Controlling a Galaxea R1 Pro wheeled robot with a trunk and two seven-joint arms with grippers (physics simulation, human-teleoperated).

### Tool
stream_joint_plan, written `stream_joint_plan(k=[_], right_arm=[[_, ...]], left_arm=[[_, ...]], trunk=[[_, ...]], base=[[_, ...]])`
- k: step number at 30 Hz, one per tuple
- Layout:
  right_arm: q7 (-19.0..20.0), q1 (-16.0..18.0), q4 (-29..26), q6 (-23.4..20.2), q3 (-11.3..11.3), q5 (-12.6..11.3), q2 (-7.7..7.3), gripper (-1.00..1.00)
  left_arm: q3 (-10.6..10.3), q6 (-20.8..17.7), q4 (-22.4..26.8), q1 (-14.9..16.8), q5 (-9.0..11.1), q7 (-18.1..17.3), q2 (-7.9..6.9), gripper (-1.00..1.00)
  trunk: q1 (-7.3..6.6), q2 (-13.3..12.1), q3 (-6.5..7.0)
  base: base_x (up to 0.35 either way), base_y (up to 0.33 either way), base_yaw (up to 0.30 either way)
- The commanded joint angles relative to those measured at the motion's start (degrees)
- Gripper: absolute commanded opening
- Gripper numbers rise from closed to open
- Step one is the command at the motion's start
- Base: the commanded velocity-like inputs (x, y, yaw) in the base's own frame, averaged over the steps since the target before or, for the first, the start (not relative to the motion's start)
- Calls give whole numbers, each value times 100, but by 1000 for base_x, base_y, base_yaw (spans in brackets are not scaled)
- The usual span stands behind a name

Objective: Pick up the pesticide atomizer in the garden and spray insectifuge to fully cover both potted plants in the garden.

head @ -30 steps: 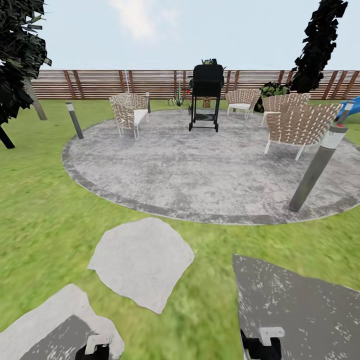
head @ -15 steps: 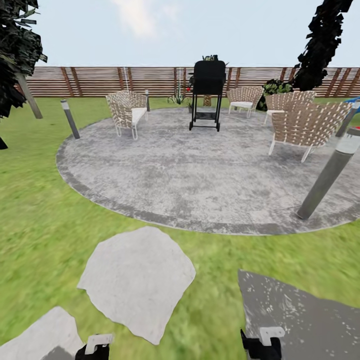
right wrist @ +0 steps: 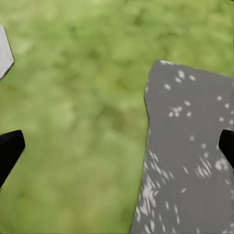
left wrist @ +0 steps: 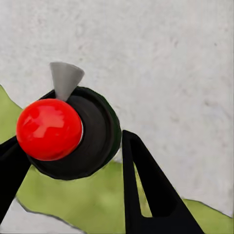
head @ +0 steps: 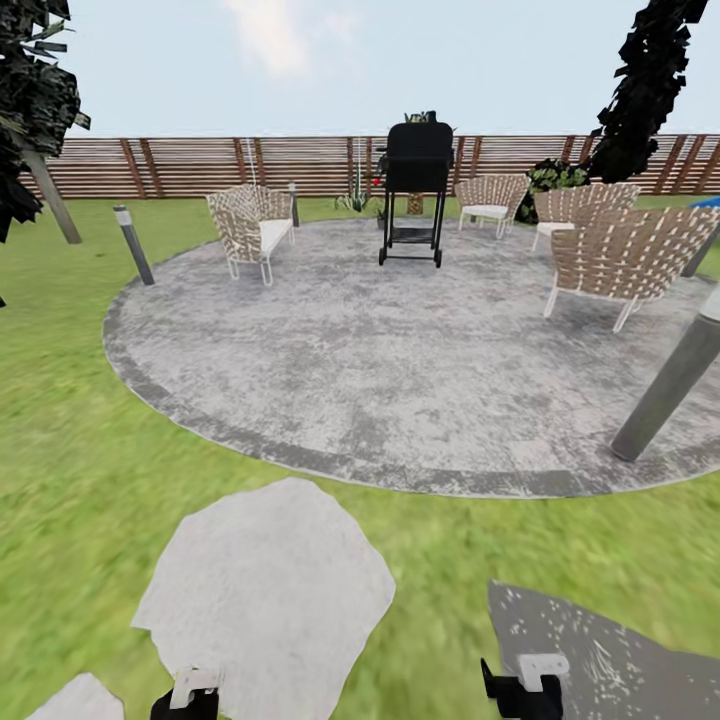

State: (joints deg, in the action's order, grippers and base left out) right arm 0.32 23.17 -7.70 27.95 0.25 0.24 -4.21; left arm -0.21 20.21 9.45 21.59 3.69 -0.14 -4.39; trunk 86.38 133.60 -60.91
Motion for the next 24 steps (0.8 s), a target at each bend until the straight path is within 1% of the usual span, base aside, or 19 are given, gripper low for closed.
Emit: stream_joint_plan(k=[1, 24], right_arm=[[3, 3, 5, 18, 2, 2, -1, 100], [3, 3, 5, 18, 2, 2, -1, 100]], left_arm=[[-5, 18, -5, 3, 37, -4, 0, -100], [-5, 18, -5, 3, 40, -4, 0, -100]], trunk=[[2, 2, -5], [2, 2, -5]], base=[[336, 0, 0], [336, 0, 0]])
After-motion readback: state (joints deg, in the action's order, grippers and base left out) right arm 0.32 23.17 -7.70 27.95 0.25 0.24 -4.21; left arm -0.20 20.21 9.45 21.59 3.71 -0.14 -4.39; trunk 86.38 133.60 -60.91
